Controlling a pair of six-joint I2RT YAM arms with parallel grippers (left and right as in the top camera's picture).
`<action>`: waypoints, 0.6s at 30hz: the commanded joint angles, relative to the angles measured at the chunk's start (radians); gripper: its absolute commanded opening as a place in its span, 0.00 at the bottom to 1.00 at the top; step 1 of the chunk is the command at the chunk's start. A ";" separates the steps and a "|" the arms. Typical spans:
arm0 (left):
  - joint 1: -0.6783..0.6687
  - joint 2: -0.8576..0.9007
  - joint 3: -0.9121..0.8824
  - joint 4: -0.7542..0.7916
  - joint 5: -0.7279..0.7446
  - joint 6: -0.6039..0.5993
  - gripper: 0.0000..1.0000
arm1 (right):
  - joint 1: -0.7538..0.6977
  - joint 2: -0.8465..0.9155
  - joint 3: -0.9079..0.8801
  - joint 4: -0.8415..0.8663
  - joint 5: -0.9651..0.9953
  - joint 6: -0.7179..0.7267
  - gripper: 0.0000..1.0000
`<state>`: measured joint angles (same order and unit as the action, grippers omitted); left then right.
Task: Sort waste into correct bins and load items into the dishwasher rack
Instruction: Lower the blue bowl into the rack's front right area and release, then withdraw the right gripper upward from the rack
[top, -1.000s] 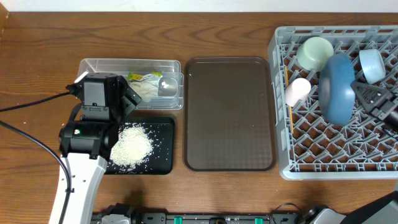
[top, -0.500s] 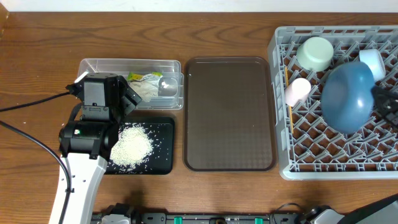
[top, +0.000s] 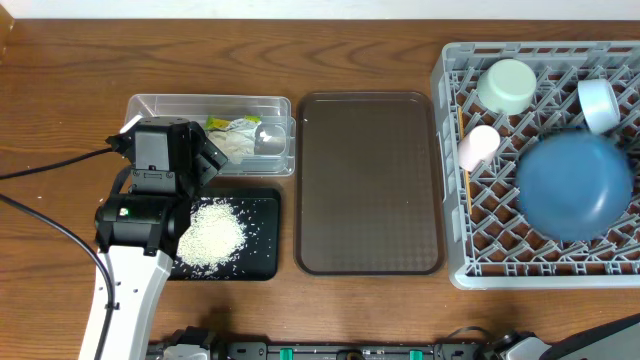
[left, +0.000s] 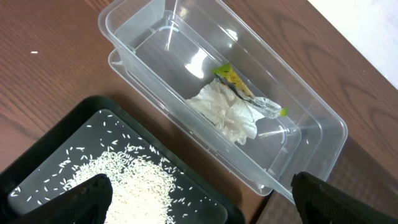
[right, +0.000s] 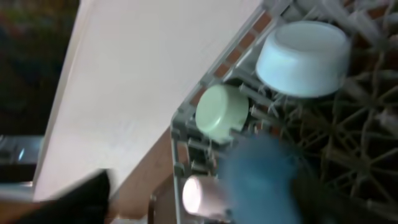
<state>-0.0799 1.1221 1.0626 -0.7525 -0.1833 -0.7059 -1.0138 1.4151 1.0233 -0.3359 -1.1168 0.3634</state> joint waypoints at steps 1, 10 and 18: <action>0.005 0.002 0.000 -0.002 -0.013 0.005 0.95 | -0.029 0.006 -0.005 0.037 0.029 0.141 0.99; 0.005 0.002 0.000 -0.002 -0.013 0.005 0.95 | -0.026 0.006 -0.005 0.036 0.029 0.136 0.99; 0.005 0.002 0.000 -0.002 -0.013 0.005 0.95 | 0.082 0.006 -0.005 -0.023 0.029 0.026 0.90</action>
<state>-0.0799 1.1221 1.0626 -0.7525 -0.1833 -0.7063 -0.9997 1.4155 1.0233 -0.3489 -1.0782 0.4610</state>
